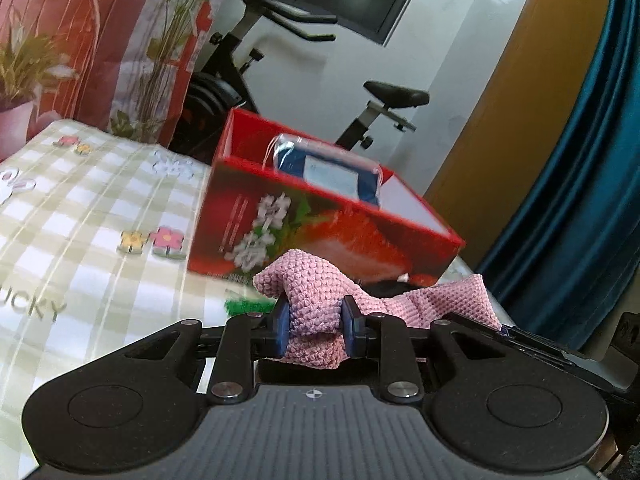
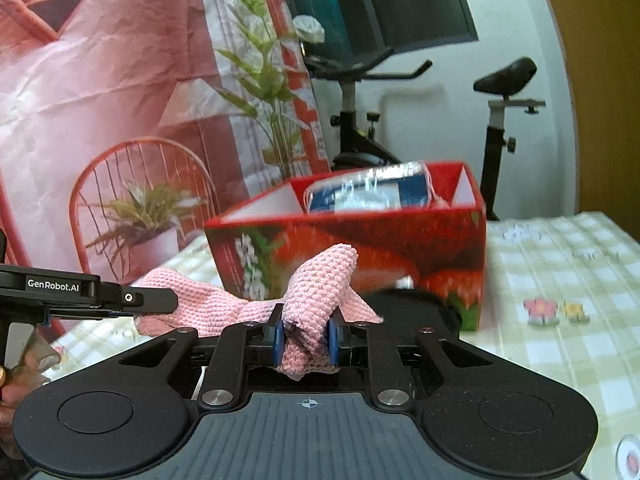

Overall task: Organize soft objects
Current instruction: 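Lift the pink towel with both tools and carry it over the red box, then open both tools to drop the pink towel into the red box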

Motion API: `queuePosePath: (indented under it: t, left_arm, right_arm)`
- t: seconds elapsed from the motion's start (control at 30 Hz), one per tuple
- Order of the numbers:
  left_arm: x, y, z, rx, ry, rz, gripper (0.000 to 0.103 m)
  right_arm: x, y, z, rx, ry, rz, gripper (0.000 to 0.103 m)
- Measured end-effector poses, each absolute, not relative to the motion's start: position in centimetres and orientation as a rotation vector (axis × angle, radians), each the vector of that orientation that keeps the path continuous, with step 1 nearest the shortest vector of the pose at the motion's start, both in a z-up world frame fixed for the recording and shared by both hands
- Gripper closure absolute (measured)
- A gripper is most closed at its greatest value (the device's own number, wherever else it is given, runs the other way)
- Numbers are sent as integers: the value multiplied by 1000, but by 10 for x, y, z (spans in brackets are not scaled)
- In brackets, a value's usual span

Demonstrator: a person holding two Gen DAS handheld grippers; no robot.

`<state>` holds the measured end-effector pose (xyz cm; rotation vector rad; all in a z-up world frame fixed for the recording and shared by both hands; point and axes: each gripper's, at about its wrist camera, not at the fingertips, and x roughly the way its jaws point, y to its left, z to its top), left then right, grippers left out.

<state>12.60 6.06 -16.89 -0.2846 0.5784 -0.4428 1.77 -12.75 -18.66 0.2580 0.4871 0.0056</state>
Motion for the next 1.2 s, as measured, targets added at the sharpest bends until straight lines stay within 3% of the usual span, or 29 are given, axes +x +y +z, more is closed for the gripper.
queuePosePath:
  t: [0.2,0.5,0.93,1.2]
  left_arm:
    - [155,57,-118,-258,460,-471,76]
    - [239,46,-82,-278,497,-445,76]
    - [304,19,-129,-194,805,-388,76]
    - [315,15,-141,-159,870,-377,75]
  right_arm:
    - [53,-148,-141,242,405,26,84]
    - [143,-185,-97,241,445,3,84]
    - [212,-207,-171,453,803,-156,85]
    - [224,-204,-188,481,878,-217,85]
